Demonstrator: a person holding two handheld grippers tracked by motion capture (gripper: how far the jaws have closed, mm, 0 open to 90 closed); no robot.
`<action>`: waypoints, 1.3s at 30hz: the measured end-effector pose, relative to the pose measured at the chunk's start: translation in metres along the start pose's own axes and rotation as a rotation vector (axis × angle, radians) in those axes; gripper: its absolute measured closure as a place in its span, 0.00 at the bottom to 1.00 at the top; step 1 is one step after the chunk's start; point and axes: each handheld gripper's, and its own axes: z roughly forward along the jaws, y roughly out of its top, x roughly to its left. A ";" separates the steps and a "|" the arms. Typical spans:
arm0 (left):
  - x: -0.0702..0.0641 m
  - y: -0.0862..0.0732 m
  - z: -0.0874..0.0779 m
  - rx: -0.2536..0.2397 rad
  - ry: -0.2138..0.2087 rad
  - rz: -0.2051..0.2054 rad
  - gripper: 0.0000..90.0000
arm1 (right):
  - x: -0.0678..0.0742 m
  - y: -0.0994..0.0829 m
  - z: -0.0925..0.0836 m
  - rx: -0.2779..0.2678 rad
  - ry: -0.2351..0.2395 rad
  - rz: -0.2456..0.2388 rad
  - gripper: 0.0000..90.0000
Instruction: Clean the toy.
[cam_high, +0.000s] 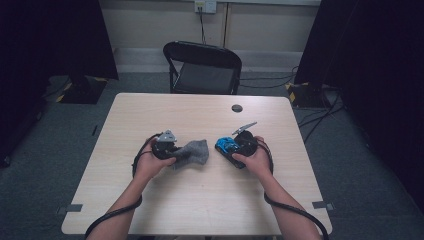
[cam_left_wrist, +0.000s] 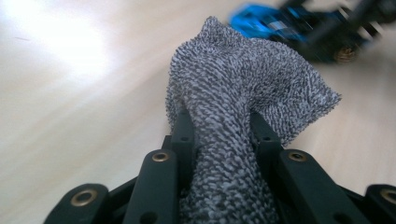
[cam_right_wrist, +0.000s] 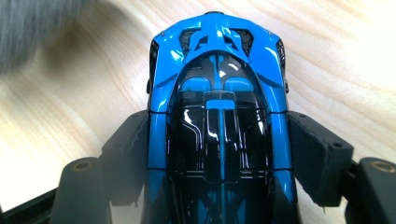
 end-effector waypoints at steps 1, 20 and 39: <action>0.001 0.002 -0.001 -0.005 0.013 -0.005 0.77 | 0.000 0.000 -0.001 -0.001 0.001 0.001 0.32; -0.001 0.047 0.029 -0.045 0.196 -0.103 0.77 | 0.032 0.000 -0.039 -0.046 0.069 -0.127 0.32; -0.021 0.047 0.033 -0.031 -0.020 -0.017 0.78 | 0.037 0.006 -0.039 -0.057 0.032 -0.110 0.32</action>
